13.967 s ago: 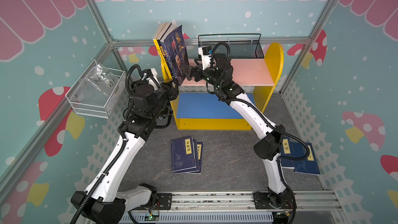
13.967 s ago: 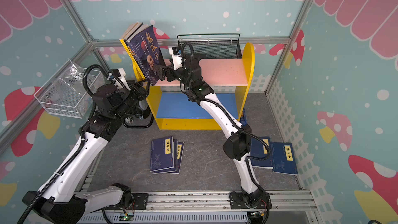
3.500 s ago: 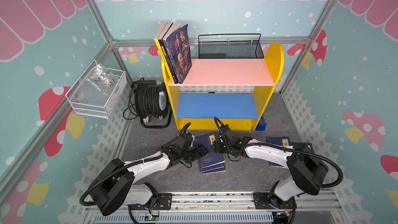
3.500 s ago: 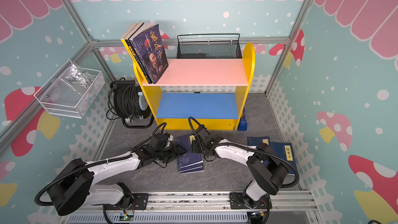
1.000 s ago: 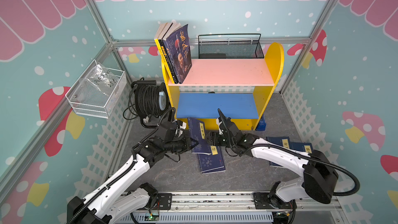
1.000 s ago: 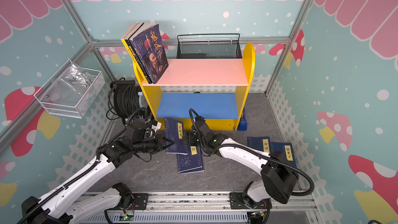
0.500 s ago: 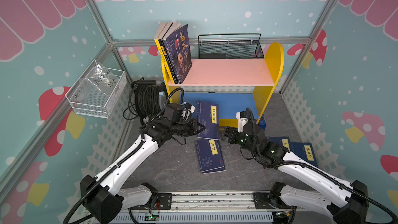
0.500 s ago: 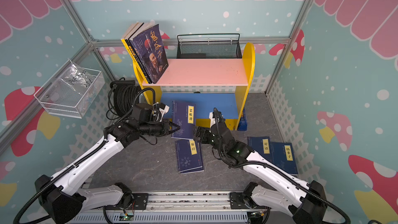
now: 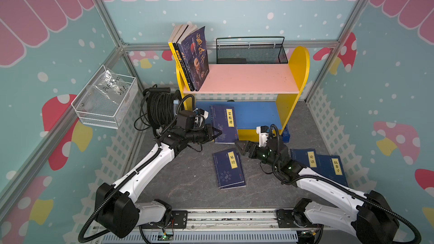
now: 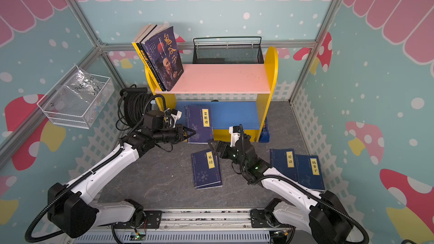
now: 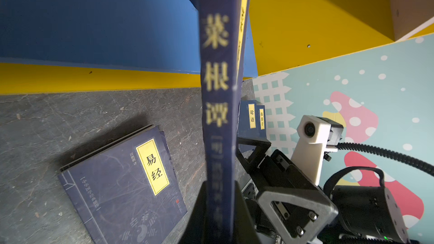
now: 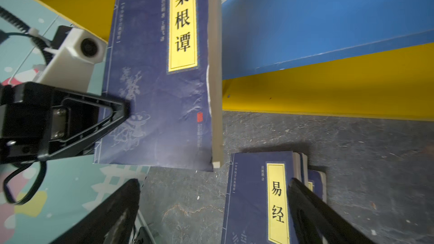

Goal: Stacking books/files
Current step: Place the book on the bookshelf.

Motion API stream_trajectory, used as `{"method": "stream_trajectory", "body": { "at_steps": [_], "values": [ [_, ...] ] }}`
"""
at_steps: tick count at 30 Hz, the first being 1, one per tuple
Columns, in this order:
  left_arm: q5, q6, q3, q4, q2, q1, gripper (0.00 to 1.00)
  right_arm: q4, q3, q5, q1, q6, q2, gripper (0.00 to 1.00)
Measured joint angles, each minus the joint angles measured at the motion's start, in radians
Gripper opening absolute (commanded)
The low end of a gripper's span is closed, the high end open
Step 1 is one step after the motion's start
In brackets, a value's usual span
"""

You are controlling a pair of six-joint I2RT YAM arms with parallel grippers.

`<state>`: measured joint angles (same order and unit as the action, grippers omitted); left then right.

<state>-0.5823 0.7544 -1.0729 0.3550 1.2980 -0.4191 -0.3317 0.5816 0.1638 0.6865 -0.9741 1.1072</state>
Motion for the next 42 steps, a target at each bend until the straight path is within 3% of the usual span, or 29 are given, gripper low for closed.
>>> {"method": "stream_trajectory", "body": {
  "at_steps": [8, 21, 37, 42],
  "values": [
    [-0.067, 0.05, 0.015, -0.065, 0.0, 0.037, 0.0, -0.262, -0.003, 0.224, -0.011, -0.022, 0.135, 0.96],
    [-0.194, 0.099, 0.037, -0.12, -0.051, 0.077, 0.0, -0.482, -0.006, 0.41, -0.047, -0.089, 0.204, 0.97],
    [-0.26, 0.152, 0.05, -0.124, -0.139, 0.105, 0.0, -0.591, -0.024, 0.466, -0.079, -0.132, 0.213, 0.99],
    [-0.266, 0.159, 0.071, -0.124, -0.139, 0.105, 0.0, -0.624, -0.025, 0.467, -0.083, -0.157, 0.213, 0.92]
  ]
}}
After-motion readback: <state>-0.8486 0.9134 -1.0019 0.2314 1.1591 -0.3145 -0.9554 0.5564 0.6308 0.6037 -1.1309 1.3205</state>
